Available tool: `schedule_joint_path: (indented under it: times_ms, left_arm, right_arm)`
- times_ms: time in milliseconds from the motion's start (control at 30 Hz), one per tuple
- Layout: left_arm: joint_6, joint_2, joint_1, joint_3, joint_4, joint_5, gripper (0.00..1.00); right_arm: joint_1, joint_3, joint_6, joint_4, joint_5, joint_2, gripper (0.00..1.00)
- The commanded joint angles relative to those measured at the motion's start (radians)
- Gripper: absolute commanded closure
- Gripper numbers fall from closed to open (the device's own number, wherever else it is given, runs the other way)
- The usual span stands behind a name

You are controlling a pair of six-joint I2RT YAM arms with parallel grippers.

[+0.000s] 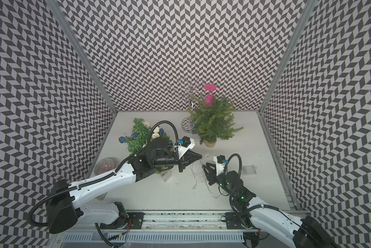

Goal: Wrap string light around the christmas tree
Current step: Pick up the light string from the center of the board.

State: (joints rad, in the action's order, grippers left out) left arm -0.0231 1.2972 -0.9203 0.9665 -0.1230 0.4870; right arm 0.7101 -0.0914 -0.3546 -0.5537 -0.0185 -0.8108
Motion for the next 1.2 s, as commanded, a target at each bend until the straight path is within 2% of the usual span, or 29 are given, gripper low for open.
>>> schedule_joint_path:
  times_ms: [0,33,133,333,467,633,967,1033,1100,1167]
  left_arm:
    - [0.013,-0.043,0.001,0.034,0.042,-0.029,1.00]
    - [0.020,-0.052,0.001,0.042,0.065,-0.044,1.00]
    - [0.020,-0.099,0.001,0.047,0.099,-0.142,1.00]
    - [-0.007,-0.131,0.003,0.064,0.134,-0.336,1.00]
    - [-0.010,-0.087,0.005,0.117,0.141,-0.442,1.00]
    - [0.011,-0.007,0.007,0.236,0.152,-0.535,1.00]
    - [-0.015,0.154,0.116,0.469,0.122,-0.448,1.00]
    - [-0.011,0.195,0.123,0.538,0.154,-0.446,1.00]
    - [-0.010,0.229,0.133,0.598,0.175,-0.433,1.00]
    - [-0.017,0.262,0.147,0.647,0.198,-0.381,1.00]
  right_arm:
    - [-0.004,-0.079,0.046,-0.052,0.067,-0.014,0.96]
    - [-0.004,-0.109,0.049,0.012,0.137,0.005,0.99]
    - [-0.006,-0.159,0.020,0.114,0.299,0.096,1.00]
    - [-0.007,-0.237,0.019,0.273,0.460,0.248,1.00]
    - [-0.009,-0.368,0.070,0.380,0.558,0.239,1.00]
    - [-0.011,-0.547,0.126,0.446,0.610,0.170,1.00]
    - [-0.064,-0.777,0.336,0.330,0.632,-0.023,1.00]
    - [-0.098,-0.816,0.336,0.337,0.605,-0.053,1.00]
    - [-0.133,-0.846,0.329,0.342,0.523,-0.079,1.00]
    - [-0.159,-0.882,0.331,0.353,0.480,-0.108,1.00]
